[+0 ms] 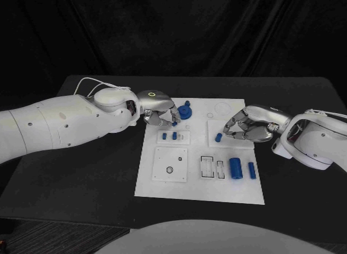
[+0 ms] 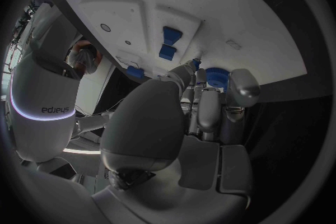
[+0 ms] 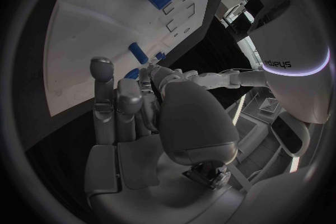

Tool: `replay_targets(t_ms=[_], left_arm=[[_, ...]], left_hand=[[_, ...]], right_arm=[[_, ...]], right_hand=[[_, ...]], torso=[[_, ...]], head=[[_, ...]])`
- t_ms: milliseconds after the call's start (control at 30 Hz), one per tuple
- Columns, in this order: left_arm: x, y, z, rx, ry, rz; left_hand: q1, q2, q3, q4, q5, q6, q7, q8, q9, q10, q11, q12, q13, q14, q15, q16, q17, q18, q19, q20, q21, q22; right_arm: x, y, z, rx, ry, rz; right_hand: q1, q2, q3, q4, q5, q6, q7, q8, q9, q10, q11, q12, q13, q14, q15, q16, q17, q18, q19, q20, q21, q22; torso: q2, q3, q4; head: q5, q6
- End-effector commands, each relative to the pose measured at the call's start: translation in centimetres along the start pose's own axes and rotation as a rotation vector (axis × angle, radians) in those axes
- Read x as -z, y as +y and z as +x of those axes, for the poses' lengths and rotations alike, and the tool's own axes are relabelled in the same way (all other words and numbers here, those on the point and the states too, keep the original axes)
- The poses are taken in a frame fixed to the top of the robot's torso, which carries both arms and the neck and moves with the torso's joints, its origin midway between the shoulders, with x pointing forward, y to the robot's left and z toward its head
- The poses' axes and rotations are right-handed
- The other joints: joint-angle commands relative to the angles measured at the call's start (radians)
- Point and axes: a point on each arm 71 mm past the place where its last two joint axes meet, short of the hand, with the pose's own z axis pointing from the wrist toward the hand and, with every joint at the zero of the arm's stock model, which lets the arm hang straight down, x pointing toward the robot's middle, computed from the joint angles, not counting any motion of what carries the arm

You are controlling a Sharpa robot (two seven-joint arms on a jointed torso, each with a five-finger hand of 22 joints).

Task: Assemble the parts on the task board

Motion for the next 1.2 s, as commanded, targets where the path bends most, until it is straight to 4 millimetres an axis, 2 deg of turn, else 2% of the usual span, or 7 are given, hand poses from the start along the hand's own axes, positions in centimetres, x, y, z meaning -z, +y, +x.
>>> replay_targets(t_ms=[33, 200, 400, 600, 867, 1200], left_arm=[[0.0, -0.02, 0.48, 0.008, 0.022, 0.0], [0.0, 0.12, 0.68, 0.009, 0.022, -0.009], [0.08, 0.33, 0.85, 0.01, 0.022, -0.019], [0.2, 0.42, 0.89, 0.009, 0.018, -0.022], [0.36, 0.45, 0.77, 0.004, -0.003, -0.025], [0.63, 0.48, 0.67, -0.001, -0.022, -0.025]], left_hand=[[0.0, -0.003, 0.002, 0.002, -0.004, 0.006, 0.001, 0.004, 0.003, 0.0, -0.002, -0.004, -0.001, -0.007, -0.001, -0.006, 0.001, -0.013, -0.004, -0.001, -0.001, 0.115], [0.001, -0.002, 0.003, 0.002, -0.002, 0.011, 0.002, 0.007, 0.004, 0.0, -0.001, -0.005, -0.001, -0.008, -0.001, -0.006, 0.001, -0.013, -0.005, -0.001, -0.002, 0.115], [0.005, -0.002, 0.005, -0.001, 0.002, 0.01, 0.003, 0.006, 0.004, 0.001, 0.0, -0.007, -0.001, -0.011, -0.001, -0.009, -0.006, -0.012, -0.007, -0.001, -0.007, 0.114], [0.008, -0.001, 0.007, -0.003, 0.004, 0.023, 0.005, 0.014, 0.008, 0.005, 0.0, -0.008, 0.0, -0.014, 0.0, -0.011, -0.009, -0.012, -0.009, -0.002, -0.011, 0.114], [0.013, -0.001, 0.008, -0.008, 0.011, 0.034, 0.007, 0.021, 0.011, 0.016, 0.002, -0.006, 0.003, -0.014, 0.0, -0.012, -0.009, -0.012, -0.007, -0.002, -0.008, 0.115], [0.015, -0.003, 0.007, -0.013, 0.017, 0.045, 0.009, 0.031, 0.016, 0.03, 0.003, -0.001, 0.007, -0.014, 0.001, -0.013, -0.011, -0.013, -0.005, -0.003, -0.006, 0.116]], right_arm=[[0.09, -0.05, 0.07, -0.002, -0.004, 0.008], [0.15, -0.09, 0.05, -0.002, -0.005, 0.01], [0.16, -0.1, 0.04, -0.002, -0.006, 0.01], [0.15, -0.11, 0.03, -0.001, -0.006, 0.01], [0.17, -0.14, 0.03, -0.001, -0.007, 0.011], [0.16, -0.19, 0.05, -0.002, -0.004, 0.015]], right_hand=[[-0.006, -0.001, 0.003, 0.004, -0.002, 0.001, -0.003, 0.001, 0.001, 0.001, -0.001, 0.003, 0.0, 0.005, -0.003, -0.002, -0.001, 0.017, 0.006, 0.003, -0.007, 0.061], [-0.006, -0.001, 0.003, 0.004, -0.002, 0.001, -0.003, 0.001, 0.001, 0.001, -0.001, 0.003, 0.0, 0.005, -0.003, -0.002, -0.001, 0.017, 0.006, 0.003, -0.007, 0.061], [-0.006, -0.001, 0.003, 0.004, -0.002, 0.001, -0.003, 0.001, 0.001, 0.001, -0.001, 0.003, 0.0, 0.005, -0.003, -0.002, -0.001, 0.017, 0.006, 0.003, -0.007, 0.061], [-0.006, -0.001, 0.003, 0.004, -0.002, 0.001, -0.003, 0.001, 0.001, 0.001, -0.001, 0.003, 0.0, 0.005, -0.003, -0.002, -0.001, 0.017, 0.006, 0.003, -0.007, 0.061], [-0.005, -0.002, 0.004, 0.003, -0.003, 0.002, -0.002, 0.002, 0.002, 0.001, -0.001, 0.003, 0.0, 0.005, -0.003, -0.002, -0.001, 0.017, 0.006, 0.003, -0.008, 0.061], [-0.005, -0.002, 0.004, 0.003, -0.003, 0.001, -0.002, 0.002, 0.002, 0.0, -0.001, 0.002, 0.0, 0.005, -0.003, -0.002, -0.002, 0.017, 0.006, 0.003, -0.008, 0.061]], torso=[[0.0, 0.0004, 0.0008], [-0.001, 0.0012, 0.0011], [0.0, -0.0011, -0.0018], [-0.001, -0.0015, -0.0033], [-0.001, 0.0004, -0.0006], [-0.002, -0.0005, -0.0015]], head=[[-0.003, 0.0], [-0.004, 0.0], [0.0, 0.0], [0.002, 0.0], [-0.001, 0.0], [0.001, 0.0]])
